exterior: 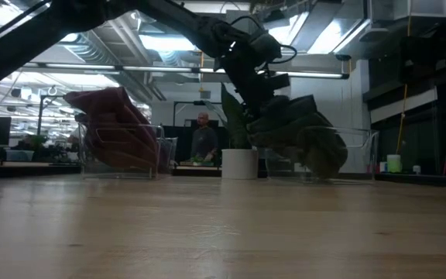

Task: Pick & Place hat
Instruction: Put the gray cap into the right bin, then return to Home Position

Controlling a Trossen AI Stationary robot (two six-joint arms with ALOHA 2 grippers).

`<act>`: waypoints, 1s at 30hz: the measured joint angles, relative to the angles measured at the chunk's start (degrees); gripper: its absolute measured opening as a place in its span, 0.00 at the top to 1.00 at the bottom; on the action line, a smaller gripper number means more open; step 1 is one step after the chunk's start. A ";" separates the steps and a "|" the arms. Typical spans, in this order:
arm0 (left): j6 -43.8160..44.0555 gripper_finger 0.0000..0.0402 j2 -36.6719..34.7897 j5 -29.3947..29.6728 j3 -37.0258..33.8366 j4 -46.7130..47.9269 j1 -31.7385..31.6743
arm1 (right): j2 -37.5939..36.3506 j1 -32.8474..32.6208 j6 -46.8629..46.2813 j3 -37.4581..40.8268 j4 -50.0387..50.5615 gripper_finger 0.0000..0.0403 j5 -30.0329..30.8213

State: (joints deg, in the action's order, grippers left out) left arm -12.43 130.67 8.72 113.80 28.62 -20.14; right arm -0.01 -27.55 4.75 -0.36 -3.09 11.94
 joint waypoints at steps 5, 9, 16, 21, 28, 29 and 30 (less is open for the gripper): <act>-1.98 0.92 0.00 0.20 0.00 1.35 0.02 | 0.00 0.00 0.00 0.00 0.00 0.37 0.00; -3.23 0.86 0.00 0.29 0.00 3.37 0.02 | 0.00 0.00 0.00 0.00 0.00 0.37 0.00; -1.84 0.69 -0.39 -0.03 0.00 4.39 0.02 | 0.00 0.00 0.00 0.00 0.00 0.37 -0.01; -1.81 0.58 -1.33 -1.29 2.31 1.29 0.15 | 0.00 0.02 0.00 0.00 0.02 0.37 0.00; -1.62 0.49 -1.60 -2.46 9.11 4.04 0.66 | 0.00 0.01 0.00 0.00 0.02 0.37 0.00; -1.66 0.48 -1.60 -2.47 10.41 4.78 0.84 | 0.00 0.00 0.00 -0.02 0.00 0.37 -0.02; -1.66 0.48 -1.60 -2.42 11.85 5.74 1.05 | 0.00 0.02 0.00 0.00 0.00 0.37 -0.02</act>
State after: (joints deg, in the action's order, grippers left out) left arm -14.09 129.08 6.30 125.65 34.36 -19.09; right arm -0.01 -27.53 4.75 -0.36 -3.09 11.92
